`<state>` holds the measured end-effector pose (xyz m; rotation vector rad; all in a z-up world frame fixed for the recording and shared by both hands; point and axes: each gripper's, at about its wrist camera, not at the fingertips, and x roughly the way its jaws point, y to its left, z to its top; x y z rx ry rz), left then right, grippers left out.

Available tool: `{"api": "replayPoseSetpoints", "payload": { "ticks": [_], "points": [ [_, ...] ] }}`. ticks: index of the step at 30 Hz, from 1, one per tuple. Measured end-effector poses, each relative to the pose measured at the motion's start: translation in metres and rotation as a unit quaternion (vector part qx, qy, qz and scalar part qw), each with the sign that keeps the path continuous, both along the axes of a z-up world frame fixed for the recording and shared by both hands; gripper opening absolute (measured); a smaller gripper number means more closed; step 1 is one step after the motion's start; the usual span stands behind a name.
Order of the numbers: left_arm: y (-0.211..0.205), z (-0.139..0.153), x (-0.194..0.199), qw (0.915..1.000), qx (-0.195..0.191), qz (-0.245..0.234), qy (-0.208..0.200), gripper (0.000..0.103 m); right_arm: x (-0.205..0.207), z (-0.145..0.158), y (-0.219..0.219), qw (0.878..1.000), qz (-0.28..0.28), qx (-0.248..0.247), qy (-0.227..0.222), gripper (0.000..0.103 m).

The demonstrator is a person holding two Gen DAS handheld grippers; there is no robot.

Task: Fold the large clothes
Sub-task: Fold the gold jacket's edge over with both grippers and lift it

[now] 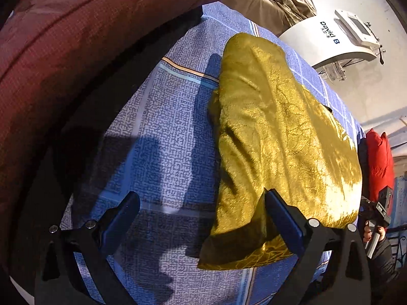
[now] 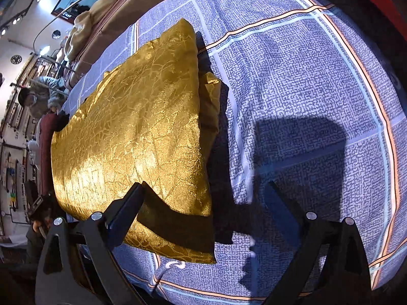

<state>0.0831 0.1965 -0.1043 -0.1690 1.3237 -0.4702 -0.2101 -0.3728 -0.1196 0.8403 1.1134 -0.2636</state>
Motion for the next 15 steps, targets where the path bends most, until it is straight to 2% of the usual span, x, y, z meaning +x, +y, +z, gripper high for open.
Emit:
{"api": "replayPoseSetpoints", "payload": {
  "ticks": [3, 6, 7, 8, 10, 12, 15],
  "points": [
    [-0.022, 0.005, 0.004, 0.9997, -0.003, -0.023, -0.005, 0.097, 0.017, 0.005, 0.002, 1.000, 0.014, -0.020, -0.009, 0.094],
    [-0.050, 0.008, 0.003, 0.9975, 0.024, -0.067, -0.004, 0.095, 0.036, -0.001, 0.013, 0.998, 0.055, 0.004, 0.003, 0.094],
    [-0.056, 0.006, 0.001, 0.9964, 0.037, -0.077, -0.004, 0.094, 0.041, -0.002, 0.018, 0.998, 0.068, 0.003, 0.006, 0.089],
    [-0.059, 0.005, 0.001, 0.9958, 0.043, -0.081, -0.003, 0.093, 0.044, -0.004, 0.023, 0.997, 0.079, 0.001, 0.007, 0.079],
    [-0.060, -0.003, 0.001, 0.9964, 0.036, -0.075, 0.011, 0.086, 0.045, -0.005, 0.025, 0.996, 0.084, 0.006, -0.002, 0.068],
    [-0.056, -0.005, 0.001, 0.9977, 0.015, -0.064, 0.016, 0.081, 0.043, -0.004, 0.025, 0.997, 0.078, 0.007, -0.008, 0.066],
    [-0.052, -0.001, 0.007, 0.9991, 0.006, -0.041, 0.000, 0.073, 0.039, 0.001, 0.021, 0.997, 0.070, 0.000, -0.016, 0.056]
  ]
}}
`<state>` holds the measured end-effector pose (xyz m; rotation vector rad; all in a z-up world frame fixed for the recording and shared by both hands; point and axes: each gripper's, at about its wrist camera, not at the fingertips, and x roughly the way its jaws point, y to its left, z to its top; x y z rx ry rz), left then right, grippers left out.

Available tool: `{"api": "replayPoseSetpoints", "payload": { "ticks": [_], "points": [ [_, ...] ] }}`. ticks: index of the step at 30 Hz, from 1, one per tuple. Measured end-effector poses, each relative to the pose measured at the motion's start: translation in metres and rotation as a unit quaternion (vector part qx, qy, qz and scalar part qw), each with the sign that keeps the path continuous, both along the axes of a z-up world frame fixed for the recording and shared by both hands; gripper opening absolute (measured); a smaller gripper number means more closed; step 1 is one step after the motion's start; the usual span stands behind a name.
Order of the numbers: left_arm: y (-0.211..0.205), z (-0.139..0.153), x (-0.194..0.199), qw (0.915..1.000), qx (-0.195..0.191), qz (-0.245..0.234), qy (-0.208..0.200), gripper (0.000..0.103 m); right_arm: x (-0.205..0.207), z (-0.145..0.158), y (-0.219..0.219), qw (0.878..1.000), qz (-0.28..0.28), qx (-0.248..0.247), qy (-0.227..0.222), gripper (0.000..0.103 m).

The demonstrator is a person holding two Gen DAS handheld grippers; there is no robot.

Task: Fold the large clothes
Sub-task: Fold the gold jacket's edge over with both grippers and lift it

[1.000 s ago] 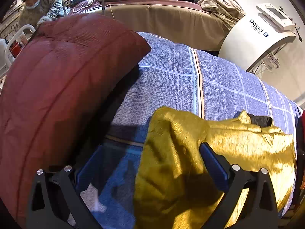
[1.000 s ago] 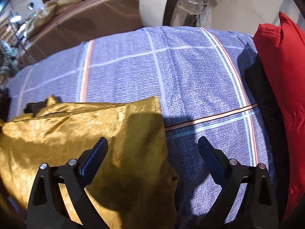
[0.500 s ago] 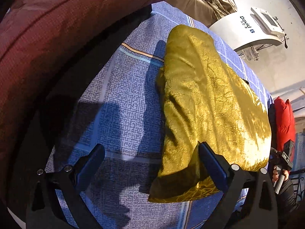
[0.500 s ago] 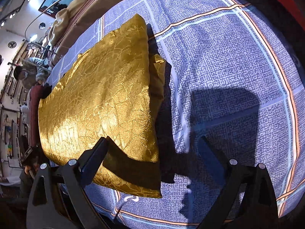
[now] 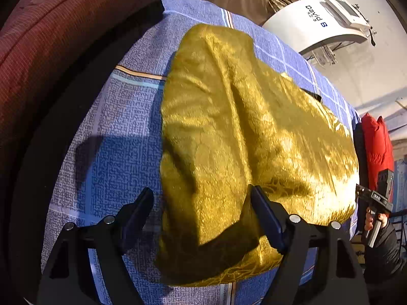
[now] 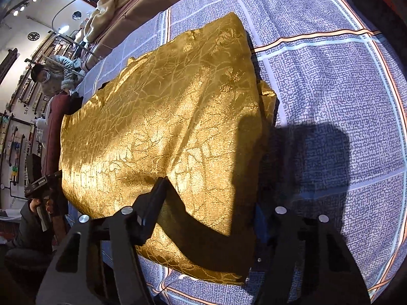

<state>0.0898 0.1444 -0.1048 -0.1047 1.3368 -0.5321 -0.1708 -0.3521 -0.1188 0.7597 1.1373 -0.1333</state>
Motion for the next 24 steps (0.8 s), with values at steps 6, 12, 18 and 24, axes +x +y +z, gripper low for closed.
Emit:
{"api": "replayPoseSetpoints", "payload": {
  "ticks": [6, 12, 18, 24],
  "points": [
    [0.000, 0.015, 0.031, 0.9993, 0.032, 0.017, -0.006, 0.089, 0.013, 0.007, -0.015, 0.999, -0.007, -0.005, 0.048, 0.082],
    [-0.016, 0.030, 0.072, 0.9995, 0.015, 0.007, -0.028, 0.097, 0.040, 0.033, -0.054, 0.998, -0.032, -0.057, 0.007, 0.085],
    [-0.044, 0.004, 0.105, 0.9998, 0.020, -0.004, 0.000, 0.096, 0.109, 0.012, -0.063, 0.993, 0.011, -0.113, 0.034, 0.085],
    [-0.049, -0.004, 0.107, 0.9998, -0.019, -0.006, 0.008, 0.067, 0.136, -0.009, -0.068, 0.997, 0.033, -0.074, 0.020, 0.035]
  ]
}}
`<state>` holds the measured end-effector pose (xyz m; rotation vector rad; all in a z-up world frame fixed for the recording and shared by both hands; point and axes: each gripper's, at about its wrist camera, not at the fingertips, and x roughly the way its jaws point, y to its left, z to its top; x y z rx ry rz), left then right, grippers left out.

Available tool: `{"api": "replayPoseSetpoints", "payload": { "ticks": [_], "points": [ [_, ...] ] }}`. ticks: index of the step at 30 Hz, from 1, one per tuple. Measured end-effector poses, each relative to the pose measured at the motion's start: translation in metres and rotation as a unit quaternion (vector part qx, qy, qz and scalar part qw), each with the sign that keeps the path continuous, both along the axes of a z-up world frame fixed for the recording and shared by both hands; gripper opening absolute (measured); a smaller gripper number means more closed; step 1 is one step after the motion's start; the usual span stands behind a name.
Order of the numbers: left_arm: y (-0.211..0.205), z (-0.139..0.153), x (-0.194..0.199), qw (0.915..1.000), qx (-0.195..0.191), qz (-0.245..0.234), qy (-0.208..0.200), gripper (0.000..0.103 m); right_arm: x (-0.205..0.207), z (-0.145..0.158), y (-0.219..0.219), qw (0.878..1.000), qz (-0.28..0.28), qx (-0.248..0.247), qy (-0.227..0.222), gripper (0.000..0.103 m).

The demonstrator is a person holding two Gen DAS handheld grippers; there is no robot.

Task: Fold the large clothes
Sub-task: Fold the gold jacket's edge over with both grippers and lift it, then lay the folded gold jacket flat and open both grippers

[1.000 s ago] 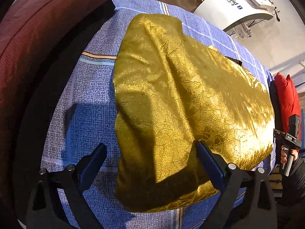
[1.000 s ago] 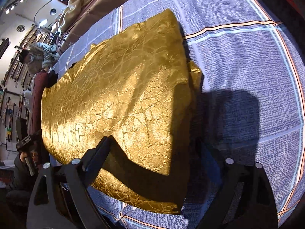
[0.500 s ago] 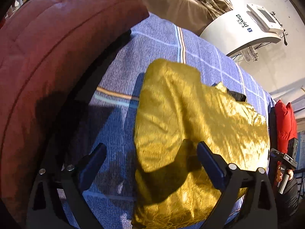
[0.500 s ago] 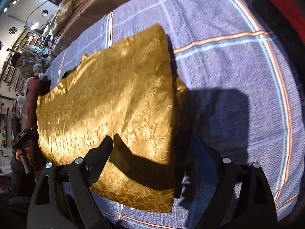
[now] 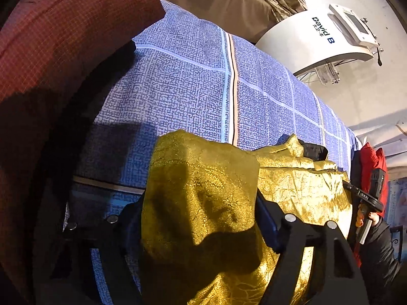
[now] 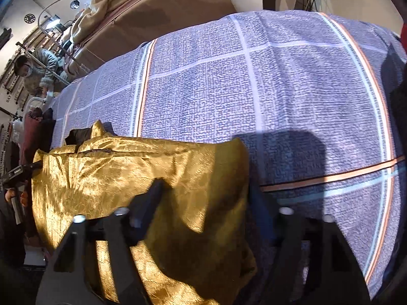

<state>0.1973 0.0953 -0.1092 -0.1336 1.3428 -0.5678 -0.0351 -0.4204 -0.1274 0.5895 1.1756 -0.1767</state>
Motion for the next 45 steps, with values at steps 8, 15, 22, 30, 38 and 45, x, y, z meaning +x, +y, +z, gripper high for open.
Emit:
{"api": "replayPoseSetpoints", "payload": {
  "ticks": [8, 15, 22, 30, 38, 45],
  "points": [
    [-0.004, 0.006, -0.007, 0.9994, -0.032, -0.015, 0.005, 0.028, -0.014, 0.014, 0.000, 0.999, 0.008, 0.005, -0.050, 0.012],
    [-0.007, 0.033, -0.009, 0.9980, -0.055, -0.010, -0.030, 0.021, -0.027, 0.047, -0.003, 0.994, -0.004, 0.001, -0.107, 0.010],
    [-0.012, -0.010, 0.012, 0.9987, -0.028, 0.033, 0.027, 0.024, -0.021, 0.041, -0.012, 0.997, -0.022, -0.008, -0.077, 0.010],
    [-0.007, 0.014, 0.022, 0.9959, -0.063, 0.058, -0.027, 0.024, -0.020, 0.045, -0.027, 0.992, -0.060, 0.007, -0.107, 0.010],
    [-0.008, -0.017, 0.030, 0.9956, -0.034, 0.087, -0.006, 0.039, -0.004, 0.005, -0.024, 0.996, -0.079, 0.005, -0.034, 0.010],
    [0.031, 0.016, 0.041, 0.9941, -0.007, 0.102, -0.034, 0.050, -0.007, 0.010, -0.023, 0.998, -0.051, -0.013, -0.025, 0.010]
  ]
}}
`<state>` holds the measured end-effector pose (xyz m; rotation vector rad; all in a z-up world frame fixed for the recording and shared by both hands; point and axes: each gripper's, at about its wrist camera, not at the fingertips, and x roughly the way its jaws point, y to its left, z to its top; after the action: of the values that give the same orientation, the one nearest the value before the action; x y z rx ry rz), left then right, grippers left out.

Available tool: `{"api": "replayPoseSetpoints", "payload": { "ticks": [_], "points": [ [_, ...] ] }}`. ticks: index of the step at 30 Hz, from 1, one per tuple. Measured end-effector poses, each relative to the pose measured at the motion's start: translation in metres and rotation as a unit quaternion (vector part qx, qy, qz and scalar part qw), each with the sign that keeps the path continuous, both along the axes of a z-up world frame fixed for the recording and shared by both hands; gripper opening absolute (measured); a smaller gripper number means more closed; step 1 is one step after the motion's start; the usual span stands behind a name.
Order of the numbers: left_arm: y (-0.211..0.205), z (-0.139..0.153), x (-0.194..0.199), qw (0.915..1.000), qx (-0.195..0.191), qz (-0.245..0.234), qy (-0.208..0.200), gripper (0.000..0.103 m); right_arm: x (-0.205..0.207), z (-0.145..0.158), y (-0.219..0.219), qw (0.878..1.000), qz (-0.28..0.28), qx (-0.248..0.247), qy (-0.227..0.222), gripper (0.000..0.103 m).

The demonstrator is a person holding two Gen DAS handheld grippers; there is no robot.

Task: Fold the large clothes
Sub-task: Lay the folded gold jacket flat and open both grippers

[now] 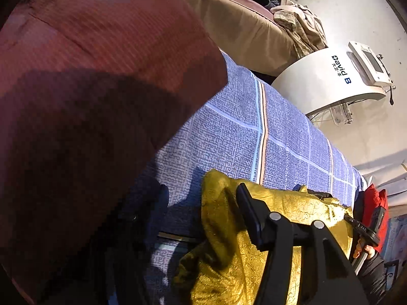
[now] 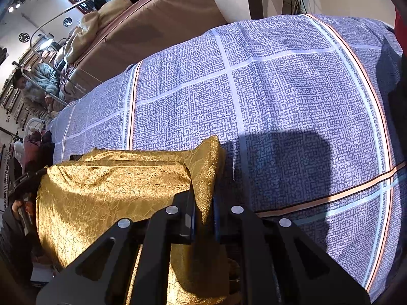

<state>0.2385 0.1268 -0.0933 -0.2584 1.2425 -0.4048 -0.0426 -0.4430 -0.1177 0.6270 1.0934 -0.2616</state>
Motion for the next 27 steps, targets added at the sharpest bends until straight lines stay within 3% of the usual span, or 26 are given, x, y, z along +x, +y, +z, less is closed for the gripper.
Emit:
{"api": "replayPoseSetpoints", "payload": {
  "ticks": [4, 7, 10, 12, 14, 15, 17, 19, 27],
  "points": [
    [0.003, 0.030, -0.012, 0.9997, 0.007, 0.002, -0.023, 0.048, 0.000, -0.003, 0.003, 1.000, -0.001, -0.008, 0.005, 0.010],
    [-0.031, 0.056, -0.049, 0.9943, 0.026, -0.073, -0.073, 0.049, -0.001, -0.003, 0.002, 1.000, -0.001, -0.008, 0.005, 0.010],
    [-0.069, 0.061, -0.090, 0.9821, 0.034, -0.159, -0.094, 0.049, -0.001, -0.001, 0.002, 1.000, 0.000, -0.008, 0.005, 0.010],
    [-0.091, 0.049, -0.108, 0.9672, 0.102, -0.194, -0.129, 0.050, -0.002, -0.001, 0.002, 1.000, 0.000, -0.007, 0.004, 0.010],
    [-0.099, 0.028, -0.109, 0.9565, 0.169, -0.194, -0.137, 0.050, -0.001, -0.001, 0.002, 1.000, -0.001, -0.006, 0.004, 0.010],
    [-0.097, 0.018, -0.103, 0.9581, 0.176, -0.182, -0.133, 0.050, -0.001, -0.001, 0.002, 1.000, -0.001, -0.007, 0.004, 0.010],
    [-0.088, 0.009, -0.090, 0.9669, 0.167, -0.141, -0.133, 0.050, -0.002, -0.001, 0.002, 1.000, -0.001, -0.008, 0.004, 0.010],
    [-0.080, 0.005, -0.083, 0.9700, 0.166, -0.112, -0.137, 0.050, -0.002, -0.001, 0.002, 1.000, -0.003, -0.010, 0.005, 0.010],
    [-0.087, 0.007, -0.062, 0.9615, 0.209, -0.091, -0.153, 0.050, -0.002, -0.004, 0.001, 1.000, -0.008, -0.010, 0.011, 0.011]
  ]
}}
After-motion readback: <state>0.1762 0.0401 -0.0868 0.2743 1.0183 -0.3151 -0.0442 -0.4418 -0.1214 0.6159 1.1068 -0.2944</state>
